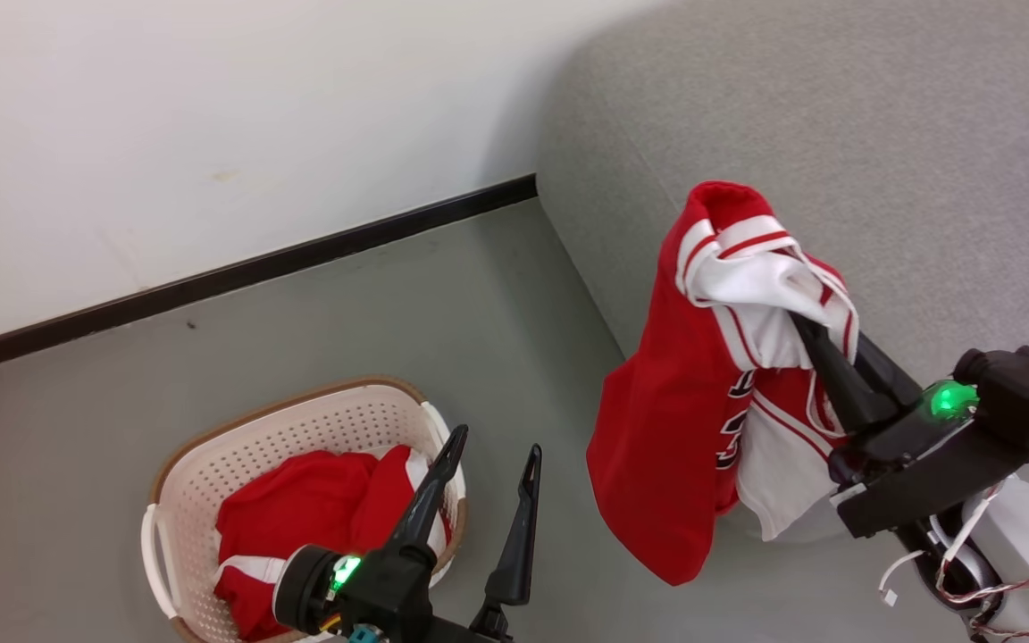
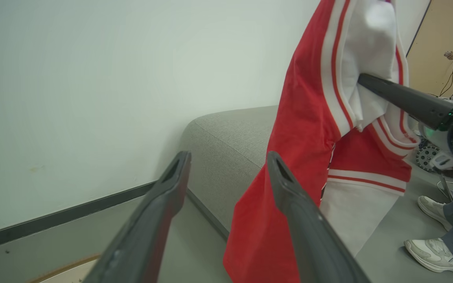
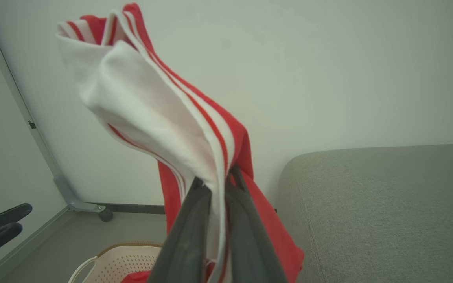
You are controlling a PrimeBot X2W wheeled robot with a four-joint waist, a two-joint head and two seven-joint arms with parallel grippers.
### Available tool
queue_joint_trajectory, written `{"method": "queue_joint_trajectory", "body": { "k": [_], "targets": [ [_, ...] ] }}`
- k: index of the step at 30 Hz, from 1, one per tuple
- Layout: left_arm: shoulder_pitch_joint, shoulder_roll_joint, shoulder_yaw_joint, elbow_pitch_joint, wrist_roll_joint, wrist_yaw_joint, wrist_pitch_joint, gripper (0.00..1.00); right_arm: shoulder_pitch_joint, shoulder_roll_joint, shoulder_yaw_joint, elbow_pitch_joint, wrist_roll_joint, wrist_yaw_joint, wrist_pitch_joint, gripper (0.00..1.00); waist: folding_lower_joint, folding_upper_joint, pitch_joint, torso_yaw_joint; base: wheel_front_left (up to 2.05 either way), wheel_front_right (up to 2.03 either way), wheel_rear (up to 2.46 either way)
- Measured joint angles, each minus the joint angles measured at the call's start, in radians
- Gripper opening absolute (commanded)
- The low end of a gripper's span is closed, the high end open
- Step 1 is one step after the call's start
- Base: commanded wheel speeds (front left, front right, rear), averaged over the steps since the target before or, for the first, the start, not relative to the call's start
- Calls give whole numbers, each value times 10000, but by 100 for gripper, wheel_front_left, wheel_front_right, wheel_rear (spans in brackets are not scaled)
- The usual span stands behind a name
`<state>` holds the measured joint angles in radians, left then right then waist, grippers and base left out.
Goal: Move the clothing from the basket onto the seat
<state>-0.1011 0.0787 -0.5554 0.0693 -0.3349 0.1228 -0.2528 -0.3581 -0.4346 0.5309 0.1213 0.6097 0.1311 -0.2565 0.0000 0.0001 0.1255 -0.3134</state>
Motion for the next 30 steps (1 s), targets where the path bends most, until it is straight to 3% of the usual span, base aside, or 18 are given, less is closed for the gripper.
{"method": "queue_joint_trajectory", "body": {
  "k": [7, 16, 30],
  "targets": [
    [-137, -36, -163, 130, 213, -96, 2, 100, 306, -242, -784, 23, 38, 0, 0, 0, 0, 0, 172, -510, 0, 0, 0],
    [-197, -86, -454, 261, 263, -184, 0, 100, 175, -688, -1388, 130, 90, 0, 0, 0, 0, 0, 330, -363, 0, 0, 0],
    [-449, -98, -761, 309, 545, -176, 2, 100, -2528, -2301, -1910, 1239, 669, 0, -2, 0, 0, 0, 1006, -13, 0, 0, 0]
  ]
}}
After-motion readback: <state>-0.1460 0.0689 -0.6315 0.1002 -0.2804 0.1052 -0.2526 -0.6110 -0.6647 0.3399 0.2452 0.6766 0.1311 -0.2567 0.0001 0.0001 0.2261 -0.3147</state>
